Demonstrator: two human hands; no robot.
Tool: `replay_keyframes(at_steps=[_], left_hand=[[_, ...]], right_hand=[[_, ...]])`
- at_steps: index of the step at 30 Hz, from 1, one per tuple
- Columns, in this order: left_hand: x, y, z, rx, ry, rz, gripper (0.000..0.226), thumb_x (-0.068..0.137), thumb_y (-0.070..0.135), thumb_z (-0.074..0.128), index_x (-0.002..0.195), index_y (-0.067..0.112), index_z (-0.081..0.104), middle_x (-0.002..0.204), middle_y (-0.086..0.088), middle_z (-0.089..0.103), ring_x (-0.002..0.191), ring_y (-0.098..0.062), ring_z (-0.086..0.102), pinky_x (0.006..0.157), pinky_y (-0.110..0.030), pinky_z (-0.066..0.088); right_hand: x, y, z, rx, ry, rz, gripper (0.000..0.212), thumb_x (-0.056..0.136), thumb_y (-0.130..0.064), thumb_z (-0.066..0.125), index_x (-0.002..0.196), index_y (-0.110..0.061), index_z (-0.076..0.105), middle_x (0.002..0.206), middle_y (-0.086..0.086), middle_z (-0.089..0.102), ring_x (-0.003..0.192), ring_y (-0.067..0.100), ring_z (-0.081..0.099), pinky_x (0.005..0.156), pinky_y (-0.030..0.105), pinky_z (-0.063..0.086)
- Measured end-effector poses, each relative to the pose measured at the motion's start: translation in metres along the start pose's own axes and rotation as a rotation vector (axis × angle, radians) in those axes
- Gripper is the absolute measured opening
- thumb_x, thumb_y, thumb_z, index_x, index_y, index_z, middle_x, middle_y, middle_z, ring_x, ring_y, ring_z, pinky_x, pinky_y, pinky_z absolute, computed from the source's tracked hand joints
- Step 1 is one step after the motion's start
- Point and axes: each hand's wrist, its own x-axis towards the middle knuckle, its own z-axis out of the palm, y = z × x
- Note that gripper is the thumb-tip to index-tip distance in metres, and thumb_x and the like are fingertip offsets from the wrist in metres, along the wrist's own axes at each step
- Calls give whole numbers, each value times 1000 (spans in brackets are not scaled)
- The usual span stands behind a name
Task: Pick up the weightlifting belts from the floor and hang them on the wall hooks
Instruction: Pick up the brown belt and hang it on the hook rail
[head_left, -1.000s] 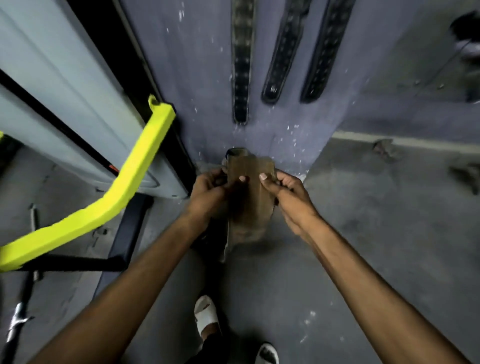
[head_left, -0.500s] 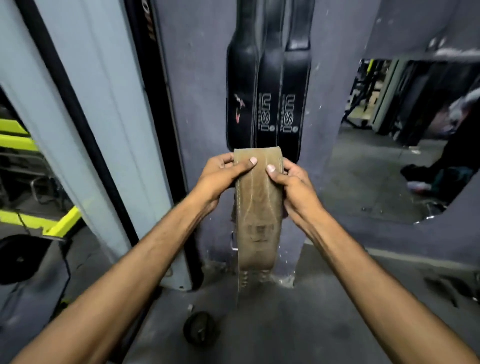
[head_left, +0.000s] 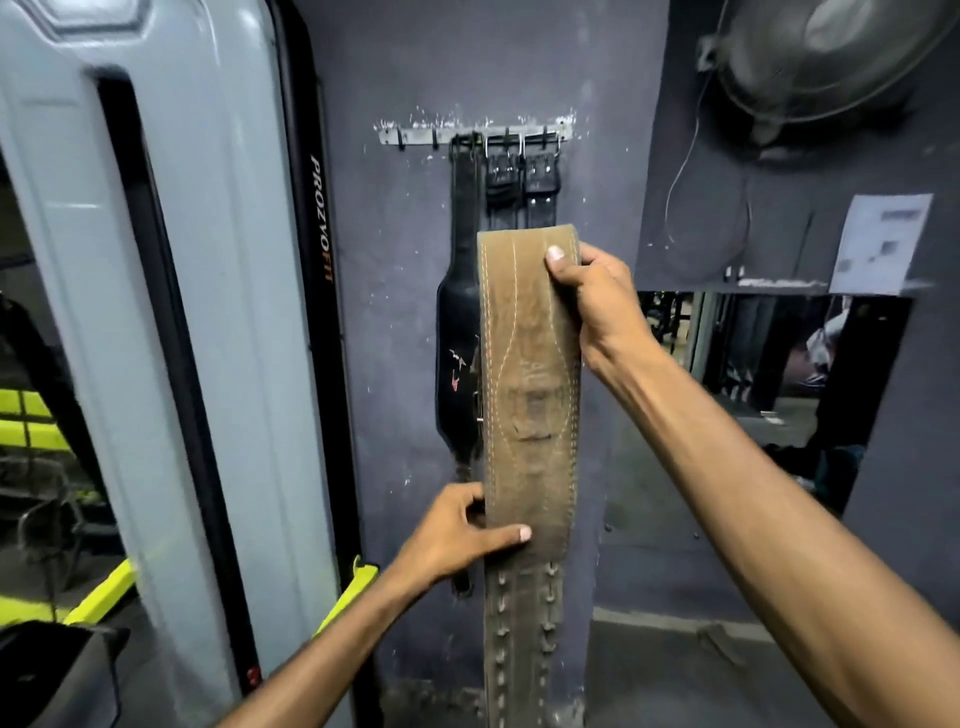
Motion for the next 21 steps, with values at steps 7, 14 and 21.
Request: replay_keyframes(at_steps=[7,14,21], left_hand=[[25,130,-69,-344,71,153,39,86,45,68,111,14,70,101,4,75,89,-9,69,81,-24,53],[50,224,-97,-531,262,206,20,83,19,76,94,2,75,77,-7,73,72,-15,65,87,-34,55],[40,233,-98,-494,258,296,18,85,12,73,97,-2,73,77,-8,71,67,-16,65,67,-28,56]], right_hand=[[-14,-22,23,-22,-28,-55,19,99,-11,59,107,3,70,84,9,76,68,15,71,62,29,60],[-42,-35,27,-122,-113,-134,27,98,-17,62,119,-1,69,110,17,76,91,22,72,85,38,60],[-127,45,-9,-421,-277,-108,38,80,-14,84,116,-12,69,111,0,78,102,10,74,89,26,56]])
